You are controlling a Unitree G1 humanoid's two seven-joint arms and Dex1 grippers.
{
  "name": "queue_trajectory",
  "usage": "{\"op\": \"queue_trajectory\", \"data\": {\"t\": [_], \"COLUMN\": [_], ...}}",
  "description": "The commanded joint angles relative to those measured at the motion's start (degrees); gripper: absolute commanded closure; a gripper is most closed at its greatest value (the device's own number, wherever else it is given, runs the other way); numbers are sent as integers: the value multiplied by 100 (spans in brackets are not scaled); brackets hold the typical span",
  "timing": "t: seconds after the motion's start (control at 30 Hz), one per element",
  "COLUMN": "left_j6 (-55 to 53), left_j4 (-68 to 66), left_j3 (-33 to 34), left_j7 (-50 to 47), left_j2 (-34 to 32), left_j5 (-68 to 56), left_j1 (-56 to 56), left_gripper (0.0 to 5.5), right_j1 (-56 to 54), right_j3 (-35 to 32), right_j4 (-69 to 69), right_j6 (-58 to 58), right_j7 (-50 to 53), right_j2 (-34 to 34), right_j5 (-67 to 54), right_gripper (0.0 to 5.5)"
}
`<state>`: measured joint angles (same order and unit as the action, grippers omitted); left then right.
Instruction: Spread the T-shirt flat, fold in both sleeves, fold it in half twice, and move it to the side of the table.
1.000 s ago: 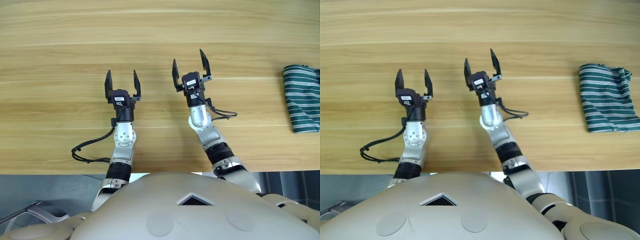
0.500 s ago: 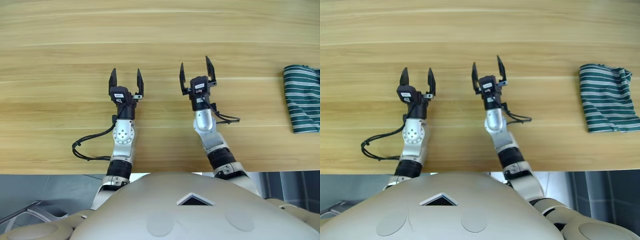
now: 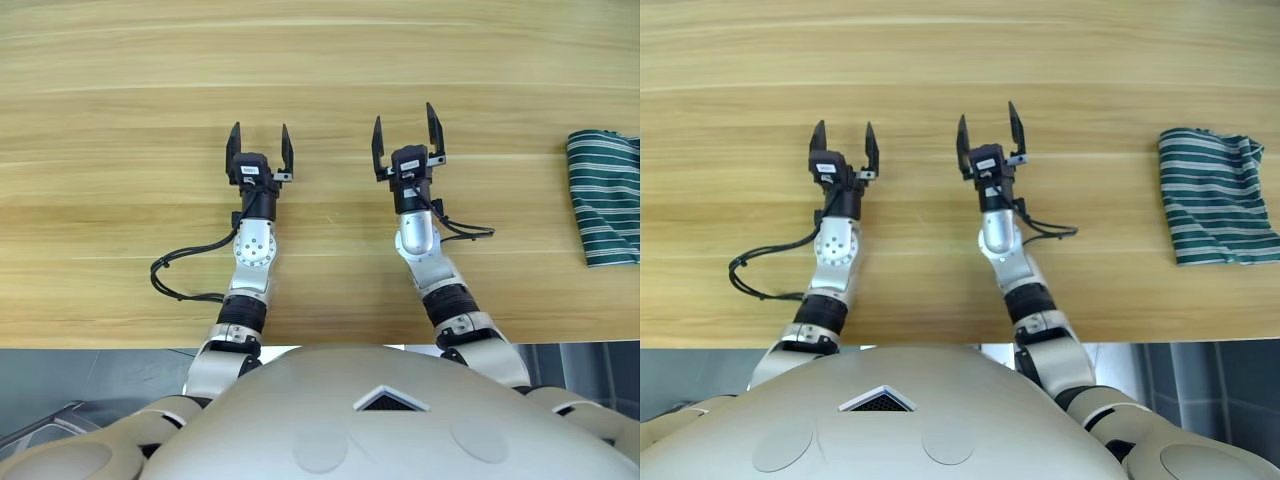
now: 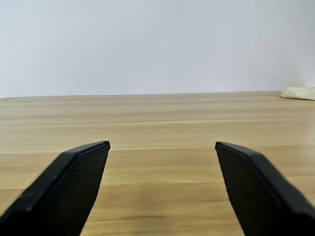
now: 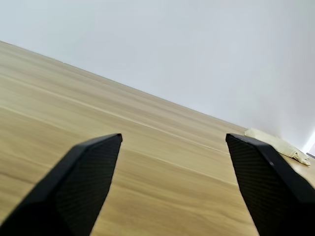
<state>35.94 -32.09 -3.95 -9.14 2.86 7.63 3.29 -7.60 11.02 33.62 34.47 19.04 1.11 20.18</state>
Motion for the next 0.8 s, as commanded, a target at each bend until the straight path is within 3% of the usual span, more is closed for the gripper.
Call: {"op": "queue_trajectory", "data": {"t": [0.03,0.53,0.8], "left_j6": [49,4,-2], "left_j4": [-186,-20,-824], "left_j3": [38,209,986], "left_j7": [-335,-54,-259], "left_j2": [53,-99,-245], "left_j5": [226,-177,-704], "left_j1": [128,67,301], "left_gripper": [148,148,148], "right_j1": [-115,-808,-1446], "right_j3": [-98,193,-248], "right_j4": [203,964,2322], "right_j6": [121,261,332], "right_j7": [139,123,205], "right_j2": [67,-204,-29], "right_j5": [20,237,-192], "right_gripper": [158,158,158]}}
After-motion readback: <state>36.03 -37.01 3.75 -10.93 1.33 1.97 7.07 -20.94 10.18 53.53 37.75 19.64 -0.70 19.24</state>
